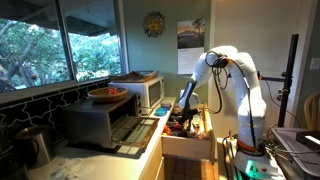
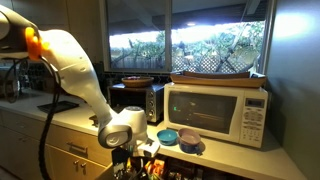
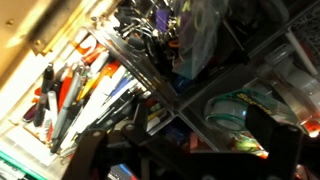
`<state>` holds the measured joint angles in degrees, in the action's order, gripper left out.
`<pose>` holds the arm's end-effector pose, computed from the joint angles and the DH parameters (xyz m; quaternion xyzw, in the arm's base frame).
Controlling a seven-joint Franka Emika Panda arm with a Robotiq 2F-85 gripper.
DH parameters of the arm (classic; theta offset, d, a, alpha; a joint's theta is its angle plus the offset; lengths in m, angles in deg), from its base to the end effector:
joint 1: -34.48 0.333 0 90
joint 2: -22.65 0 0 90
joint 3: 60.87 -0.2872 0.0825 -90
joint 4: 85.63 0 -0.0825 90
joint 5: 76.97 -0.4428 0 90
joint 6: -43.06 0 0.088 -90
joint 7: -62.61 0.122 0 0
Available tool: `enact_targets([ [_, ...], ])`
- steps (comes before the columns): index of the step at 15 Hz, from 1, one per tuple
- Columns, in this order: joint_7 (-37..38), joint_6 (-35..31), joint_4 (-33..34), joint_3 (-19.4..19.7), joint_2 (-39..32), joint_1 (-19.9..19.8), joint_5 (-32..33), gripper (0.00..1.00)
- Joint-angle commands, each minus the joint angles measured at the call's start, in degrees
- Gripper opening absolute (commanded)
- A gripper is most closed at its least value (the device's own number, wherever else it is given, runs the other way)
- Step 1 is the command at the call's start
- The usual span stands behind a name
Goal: Remove the green pack from the open toaster oven and put it in the open drawer.
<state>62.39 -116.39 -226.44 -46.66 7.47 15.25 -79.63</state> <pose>0.4167 -0.2899 0.1057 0.9527 -0.3011 0.0266 0.0322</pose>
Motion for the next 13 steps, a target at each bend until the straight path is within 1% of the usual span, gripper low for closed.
enact_targets([
  [1, -3.62, 6.36, -5.80, 3.78, 11.59, -0.19, 3.28, 1.00],
  [5, -9.35, 5.34, -10.80, 5.32, 24.79, -0.58, 7.56, 1.00],
  [7, -11.01, 6.85, -11.79, 4.97, 30.88, -0.79, 10.64, 1.00],
  [8, -14.83, 7.75, -12.57, 4.94, 34.14, 0.02, 10.12, 1.00],
  [9, -16.75, 8.80, -13.03, 4.75, 36.57, 0.73, 10.24, 1.00],
  [10, -12.95, 6.57, -9.70, 4.80, 29.66, 0.17, 9.20, 1.00],
  [12, -15.27, 8.28, -10.92, 4.63, 34.34, 0.70, 9.31, 1.00],
  [13, -15.64, 8.54, -11.46, 4.59, 35.51, 0.76, 9.36, 1.00],
])
